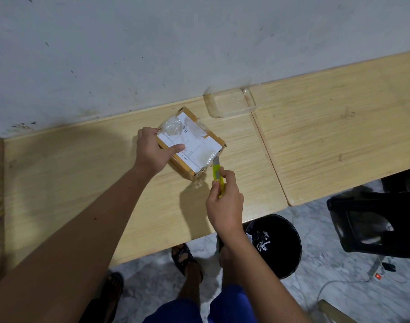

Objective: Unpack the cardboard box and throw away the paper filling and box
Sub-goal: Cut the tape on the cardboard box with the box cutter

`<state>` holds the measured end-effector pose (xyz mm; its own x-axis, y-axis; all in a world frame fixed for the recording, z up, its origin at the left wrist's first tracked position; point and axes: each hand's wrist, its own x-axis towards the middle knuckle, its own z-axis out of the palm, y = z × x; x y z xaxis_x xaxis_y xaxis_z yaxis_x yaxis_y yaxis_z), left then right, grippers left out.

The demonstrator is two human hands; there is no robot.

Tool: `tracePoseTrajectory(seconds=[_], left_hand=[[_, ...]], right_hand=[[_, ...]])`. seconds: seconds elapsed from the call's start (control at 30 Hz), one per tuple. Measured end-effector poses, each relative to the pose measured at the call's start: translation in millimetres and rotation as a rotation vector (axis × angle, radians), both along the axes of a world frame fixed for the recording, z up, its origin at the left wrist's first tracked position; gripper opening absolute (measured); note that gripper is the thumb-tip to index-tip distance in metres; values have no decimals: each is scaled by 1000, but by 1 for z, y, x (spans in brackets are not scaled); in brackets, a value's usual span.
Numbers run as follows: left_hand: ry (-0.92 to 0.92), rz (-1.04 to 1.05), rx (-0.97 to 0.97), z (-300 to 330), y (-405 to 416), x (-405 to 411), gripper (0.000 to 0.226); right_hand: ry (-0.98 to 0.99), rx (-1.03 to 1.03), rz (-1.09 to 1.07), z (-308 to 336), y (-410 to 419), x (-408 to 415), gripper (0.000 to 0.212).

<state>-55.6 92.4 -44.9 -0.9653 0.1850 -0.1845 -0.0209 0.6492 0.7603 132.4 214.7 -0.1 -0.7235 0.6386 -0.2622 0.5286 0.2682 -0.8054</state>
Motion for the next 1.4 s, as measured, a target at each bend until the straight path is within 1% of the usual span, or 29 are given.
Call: tracePoseTrajectory(seconds=[0.1, 0.13, 0.2, 0.27, 0.43, 0.63, 0.73, 0.8, 0.87, 0.9, 0.97, 1.03, 1.1, 1.17, 1.23, 1.3, 1.4], left_hand=[[-20, 0, -10, -2, -1, -2, 69], [-35, 17, -9, -4, -2, -3, 73], [-51, 43, 6, -11, -6, -4, 89], [-58, 44, 3, -18, -9, -7, 95], [-32, 27, -5, -3, -1, -3, 81], [-17, 26, -7, -4, 0, -3, 75], [-10, 18, 1, -3, 2, -1, 66], [-9, 24, 22, -3, 1, 0, 67], [-20, 40, 41, -3, 0, 0, 73], [-28, 47, 47, -5, -1, 0, 77], [-38, 64, 49, -6, -2, 0, 85], [-42, 70, 41, -6, -1, -1, 88], [-40, 66, 38, -5, -1, -2, 89], [-48, 62, 33, -4, 0, -3, 90], [-53, 64, 32, -4, 0, -2, 90], [-55, 68, 35, -4, 0, -3, 91], [-50, 64, 25, -4, 0, -3, 90]], right_hand=[[-5, -25, 13, 3, 2, 1, 21], [-6, -29, 15, 4, 4, 3, 21], [-4, -19, 30, 8, 6, 8, 21], [7, -34, 40, 10, 3, 9, 20], [48, -105, -13, 8, -10, 8, 20], [-20, -104, 0, 3, -16, 23, 22], [-23, -107, 15, 2, -10, 28, 26], [0, -126, -4, 8, -2, 34, 23], [36, -160, -82, 12, 6, 39, 8], [49, -161, -132, 12, 10, 40, 8], [43, -173, -172, 10, 19, 38, 19], [79, -310, -167, 12, 26, 32, 18], [165, -520, -158, 18, 31, 26, 13], [248, -670, -89, 30, 35, 21, 10], [333, -782, 5, 40, 38, 16, 18], [412, -894, 87, 48, 40, 10, 30], [464, -1012, 180, 58, 46, 5, 49]])
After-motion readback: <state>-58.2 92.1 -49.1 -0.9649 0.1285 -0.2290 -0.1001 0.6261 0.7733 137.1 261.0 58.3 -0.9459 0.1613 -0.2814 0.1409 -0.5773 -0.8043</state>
